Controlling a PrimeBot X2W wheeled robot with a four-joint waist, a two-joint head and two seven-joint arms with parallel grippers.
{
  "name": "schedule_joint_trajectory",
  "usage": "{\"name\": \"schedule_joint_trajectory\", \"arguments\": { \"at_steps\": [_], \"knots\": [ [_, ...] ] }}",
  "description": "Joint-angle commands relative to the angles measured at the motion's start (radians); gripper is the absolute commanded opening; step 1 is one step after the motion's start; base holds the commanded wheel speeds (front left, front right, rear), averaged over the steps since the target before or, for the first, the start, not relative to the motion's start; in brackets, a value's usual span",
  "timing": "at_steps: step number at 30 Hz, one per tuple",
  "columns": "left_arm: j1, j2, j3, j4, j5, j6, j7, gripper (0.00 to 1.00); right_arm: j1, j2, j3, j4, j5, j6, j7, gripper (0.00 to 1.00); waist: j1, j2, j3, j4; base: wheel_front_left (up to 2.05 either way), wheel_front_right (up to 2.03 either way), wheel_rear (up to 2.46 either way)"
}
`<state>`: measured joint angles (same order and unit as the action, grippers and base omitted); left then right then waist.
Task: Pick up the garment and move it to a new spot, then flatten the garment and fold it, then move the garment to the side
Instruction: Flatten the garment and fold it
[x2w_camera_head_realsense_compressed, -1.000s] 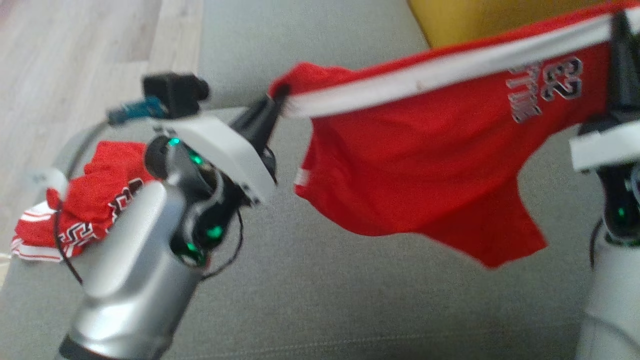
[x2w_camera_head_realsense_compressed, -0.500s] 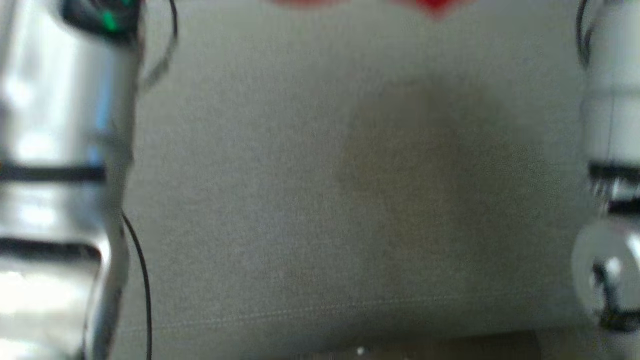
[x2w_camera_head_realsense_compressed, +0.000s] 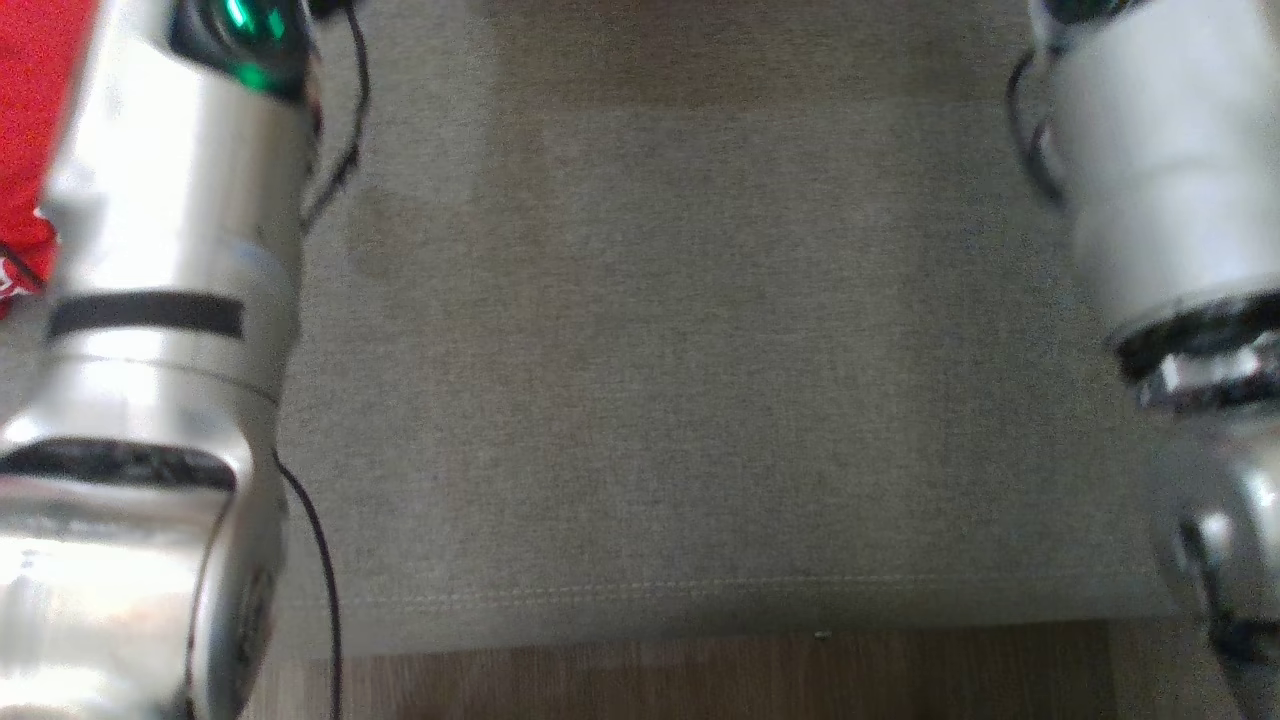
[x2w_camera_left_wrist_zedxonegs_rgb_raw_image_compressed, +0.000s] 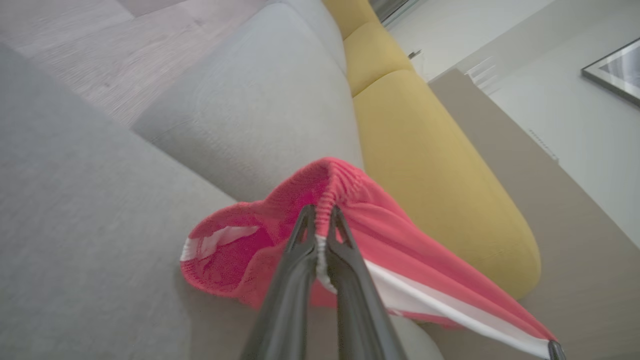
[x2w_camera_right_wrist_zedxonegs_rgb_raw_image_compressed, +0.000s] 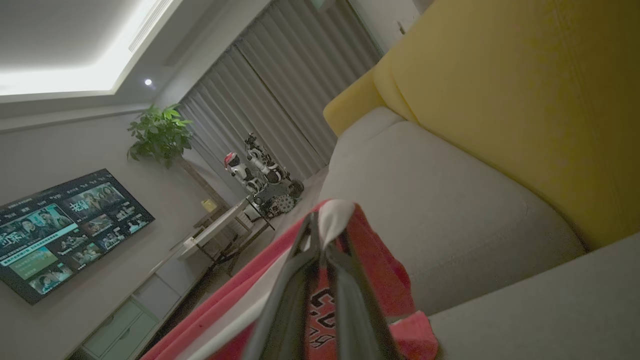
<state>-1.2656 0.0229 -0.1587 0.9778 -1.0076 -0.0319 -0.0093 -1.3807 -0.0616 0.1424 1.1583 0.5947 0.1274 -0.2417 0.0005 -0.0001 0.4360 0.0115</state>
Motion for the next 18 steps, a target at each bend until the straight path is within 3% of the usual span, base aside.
{"name": "schedule_joint_trajectory", "arguments": {
  "at_steps": [1,4,8,13,18],
  "knots": [
    [-0.024,0.040,0.008,-0.022,-0.004,-0.006,-0.014,0.00,0.005,0.011,0.015,-0.027,0.019,0.003,-0.014,0.00,-0.0005,0.0001,0.003,0.010,0.00,0.00,0.00],
    [0.073,0.031,-0.008,0.050,-0.030,-0.051,-0.039,0.00,0.125,0.011,0.126,-0.009,0.090,0.003,-0.016,0.00,-0.0005,0.0001,-0.011,0.020,0.00,0.00,0.00],
    [0.180,0.028,-0.057,0.086,-0.040,-0.079,-0.056,0.00,0.212,0.011,0.185,0.012,0.157,0.003,0.009,0.00,-0.0005,0.0001,-0.025,0.026,0.00,0.00,0.00],
    [0.312,0.028,-0.116,0.097,-0.098,-0.090,-0.086,0.00,0.286,0.001,0.242,0.096,0.124,0.003,0.075,0.00,-0.0005,0.0001,-0.062,0.024,0.00,0.00,0.00],
    [0.426,0.028,-0.221,0.108,-0.056,-0.094,-0.142,0.00,0.342,-0.041,0.275,0.126,0.068,0.003,0.155,0.00,-0.0005,0.0001,-0.107,0.024,0.00,0.00,0.00]
  ]
}}
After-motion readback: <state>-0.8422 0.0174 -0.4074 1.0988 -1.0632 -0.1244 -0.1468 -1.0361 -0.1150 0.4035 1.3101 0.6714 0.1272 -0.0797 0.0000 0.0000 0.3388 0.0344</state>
